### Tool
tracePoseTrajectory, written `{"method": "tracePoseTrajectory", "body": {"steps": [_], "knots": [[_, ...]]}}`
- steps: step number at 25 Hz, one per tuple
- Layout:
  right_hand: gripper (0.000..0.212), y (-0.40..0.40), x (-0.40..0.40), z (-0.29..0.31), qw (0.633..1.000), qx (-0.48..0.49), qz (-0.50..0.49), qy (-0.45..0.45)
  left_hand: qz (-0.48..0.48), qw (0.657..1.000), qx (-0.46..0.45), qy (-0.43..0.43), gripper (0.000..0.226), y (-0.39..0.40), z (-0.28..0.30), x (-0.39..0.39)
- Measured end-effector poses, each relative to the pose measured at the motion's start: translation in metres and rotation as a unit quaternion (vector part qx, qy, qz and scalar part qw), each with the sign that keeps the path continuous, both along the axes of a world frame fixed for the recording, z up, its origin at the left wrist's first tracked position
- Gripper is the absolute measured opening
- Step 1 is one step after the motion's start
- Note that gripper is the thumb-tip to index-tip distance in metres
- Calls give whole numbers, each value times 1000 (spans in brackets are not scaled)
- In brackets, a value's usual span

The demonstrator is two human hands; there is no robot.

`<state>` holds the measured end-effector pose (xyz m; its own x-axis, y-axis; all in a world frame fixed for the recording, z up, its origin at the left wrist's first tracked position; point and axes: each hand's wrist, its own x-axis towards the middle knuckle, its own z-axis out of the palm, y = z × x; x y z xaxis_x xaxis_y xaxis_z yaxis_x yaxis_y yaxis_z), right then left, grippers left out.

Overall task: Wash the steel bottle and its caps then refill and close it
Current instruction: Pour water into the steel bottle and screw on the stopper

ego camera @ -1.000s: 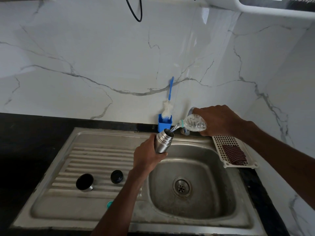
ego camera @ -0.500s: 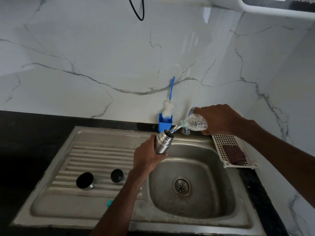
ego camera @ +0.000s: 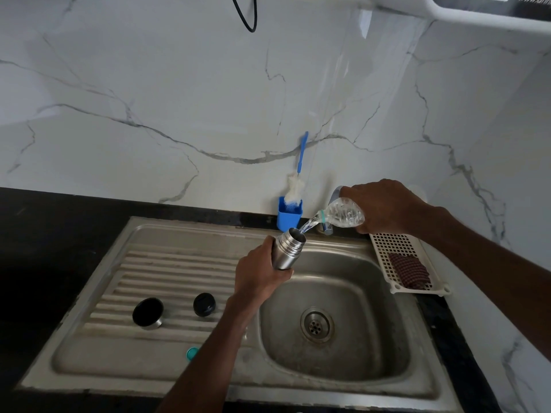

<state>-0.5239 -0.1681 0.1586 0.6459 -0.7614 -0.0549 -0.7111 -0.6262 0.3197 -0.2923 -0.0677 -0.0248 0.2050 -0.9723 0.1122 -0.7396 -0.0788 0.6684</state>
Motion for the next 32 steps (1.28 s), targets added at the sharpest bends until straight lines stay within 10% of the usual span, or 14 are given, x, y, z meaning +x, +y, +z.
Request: {"method": "tracePoseTrajectory", "body": {"steps": [32], "knots": [[66, 5, 91, -13, 943, -206, 149, 216, 24, 998, -3, 51, 54, 6, 9, 17]]}}
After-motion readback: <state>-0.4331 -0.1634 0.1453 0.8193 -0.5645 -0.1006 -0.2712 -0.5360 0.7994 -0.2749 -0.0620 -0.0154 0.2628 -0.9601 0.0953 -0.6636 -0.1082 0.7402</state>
